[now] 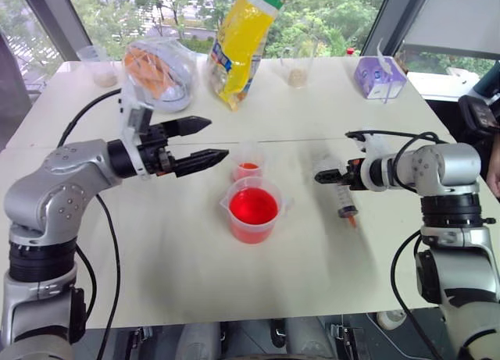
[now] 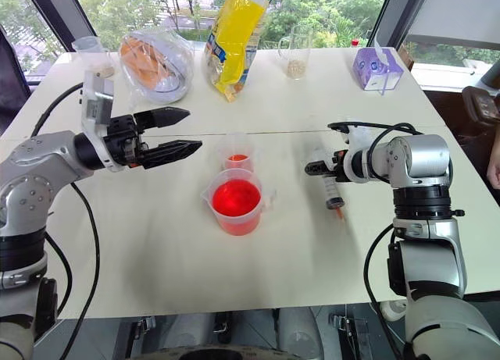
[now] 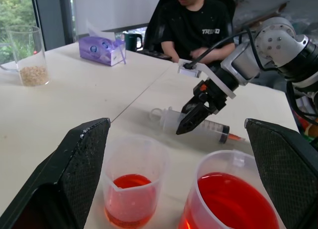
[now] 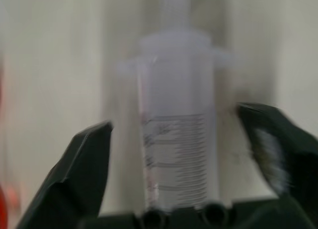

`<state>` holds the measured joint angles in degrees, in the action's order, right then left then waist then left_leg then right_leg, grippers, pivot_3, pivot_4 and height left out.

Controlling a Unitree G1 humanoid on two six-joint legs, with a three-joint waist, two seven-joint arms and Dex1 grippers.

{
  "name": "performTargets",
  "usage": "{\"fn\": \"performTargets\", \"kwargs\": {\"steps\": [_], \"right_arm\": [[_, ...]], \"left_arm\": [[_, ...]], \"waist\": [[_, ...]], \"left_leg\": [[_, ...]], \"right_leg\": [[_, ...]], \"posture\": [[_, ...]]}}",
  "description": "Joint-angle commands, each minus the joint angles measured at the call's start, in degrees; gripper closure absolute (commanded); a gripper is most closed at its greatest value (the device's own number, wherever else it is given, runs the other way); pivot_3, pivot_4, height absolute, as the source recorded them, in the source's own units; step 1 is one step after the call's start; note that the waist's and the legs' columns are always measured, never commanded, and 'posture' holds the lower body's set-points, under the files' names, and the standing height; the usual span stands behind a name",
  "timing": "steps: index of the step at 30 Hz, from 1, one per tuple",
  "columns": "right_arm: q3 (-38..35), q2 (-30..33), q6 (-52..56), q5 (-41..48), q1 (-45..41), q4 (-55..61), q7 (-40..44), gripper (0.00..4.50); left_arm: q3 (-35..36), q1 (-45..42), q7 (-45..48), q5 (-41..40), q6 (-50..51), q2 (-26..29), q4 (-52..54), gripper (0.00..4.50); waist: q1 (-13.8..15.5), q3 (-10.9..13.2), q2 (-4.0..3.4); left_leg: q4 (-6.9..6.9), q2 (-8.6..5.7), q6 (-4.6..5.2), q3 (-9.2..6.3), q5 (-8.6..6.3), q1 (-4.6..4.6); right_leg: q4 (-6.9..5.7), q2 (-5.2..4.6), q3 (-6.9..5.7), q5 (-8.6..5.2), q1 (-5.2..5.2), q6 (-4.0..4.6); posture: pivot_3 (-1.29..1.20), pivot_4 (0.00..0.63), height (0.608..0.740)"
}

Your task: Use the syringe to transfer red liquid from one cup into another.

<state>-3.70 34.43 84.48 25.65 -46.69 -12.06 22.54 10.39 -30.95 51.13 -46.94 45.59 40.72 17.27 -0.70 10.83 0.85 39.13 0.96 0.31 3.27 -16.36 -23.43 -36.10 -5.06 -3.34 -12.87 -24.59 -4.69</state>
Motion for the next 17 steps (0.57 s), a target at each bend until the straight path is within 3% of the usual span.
{"fn": "performTargets", "kwargs": {"steps": [1, 5, 8, 11, 17], "right_arm": [[0.1, 2.0, -1.4, -0.4, -0.3, 2.1, 1.5, 0.03], [1.0, 6.3, -2.7, 1.6, -0.6, 8.4, 6.1, 0.03], [0.8, 12.3, -5.9, 6.1, 1.8, 19.0, 14.3, 0.03], [-2.7, 17.1, -6.8, 13.7, 5.2, 29.5, 22.9, 0.03], [-7.9, 24.4, -11.9, 19.2, 12.7, 39.7, 30.8, 0.03]], "left_arm": [[1.5, 1.3, 0.6, -1.6, 0.6, 1.8, 2.6, 0.0], [2.5, 3.9, 1.5, -2.9, 1.4, 3.9, 3.9, 0.0], [3.7, 6.4, 2.1, -4.2, 2.2, 5.7, 5.3, 0.0], [4.8, 8.8, 2.5, -5.3, 2.6, 7.1, 6.6, 0.0], [6.1, 10.8, 3.4, -6.9, 3.2, 9.4, 7.1, 0.0]], "waist": [[0.0, 0.0, -0.01], [0.0, 0.0, -0.06], [0.0, 0.1, -0.08], [0.1, 0.1, -0.07], [0.2, 0.1, -0.03]], "left_leg": [[0.0, 0.0, 0.0, 0.0, 0.0, 0.0], [-0.02, 0.0, 0.0, -0.01, 0.0, -0.04], [-0.05, 0.02, 0.04, -0.01, -0.02, -0.05], [-0.09, 0.04, 0.08, -0.05, -0.05, -0.05], [-0.03, 0.04, 0.08, -0.03, -0.06, -0.05]], "right_leg": [[0.0, 0.0, 0.01, 0.0, 0.0, 0.0], [0.0, 0.0, 0.0, 0.0, -0.06, 0.0], [0.03, 0.0, 0.01, -0.02, -0.08, -0.01], [0.05, 0.0, 0.0, -0.06, -0.08, -0.06], [0.08, -0.04, -0.01, -0.07, -0.05, -0.04]], "posture": [[0.0, 0.15, 0.74], [0.0, 0.15, 0.74], [0.0, 0.15, 0.74], [0.0, 0.15, 0.74], [0.0, 0.15, 0.74]]}}
